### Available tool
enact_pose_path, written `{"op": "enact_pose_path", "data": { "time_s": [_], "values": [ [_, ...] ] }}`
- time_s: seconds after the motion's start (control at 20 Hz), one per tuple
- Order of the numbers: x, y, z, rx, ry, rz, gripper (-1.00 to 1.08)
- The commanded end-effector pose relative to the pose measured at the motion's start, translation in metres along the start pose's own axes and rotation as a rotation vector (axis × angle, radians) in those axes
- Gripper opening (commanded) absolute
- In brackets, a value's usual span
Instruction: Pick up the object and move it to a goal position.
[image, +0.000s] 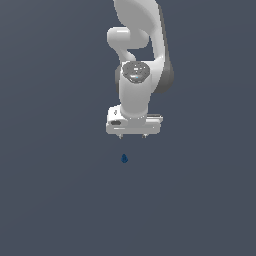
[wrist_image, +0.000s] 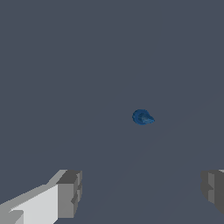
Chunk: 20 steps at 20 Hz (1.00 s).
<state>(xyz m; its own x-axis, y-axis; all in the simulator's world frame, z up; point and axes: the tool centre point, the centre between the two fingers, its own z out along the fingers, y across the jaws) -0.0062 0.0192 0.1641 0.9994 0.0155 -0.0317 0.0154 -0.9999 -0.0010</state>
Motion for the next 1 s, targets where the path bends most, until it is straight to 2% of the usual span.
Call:
{"op": "enact_pose_path", "data": {
  "time_s": [0.0,0.6,0.95],
  "values": [
    [0.0,0.0,0.0,0.0,0.0,0.0,1.0],
    [0.004,0.013,-0.006,0.011,0.021,0.047,1.0],
    [0.011,0.018,0.009,0.008,0.023,0.035,1.0]
  ]
}}
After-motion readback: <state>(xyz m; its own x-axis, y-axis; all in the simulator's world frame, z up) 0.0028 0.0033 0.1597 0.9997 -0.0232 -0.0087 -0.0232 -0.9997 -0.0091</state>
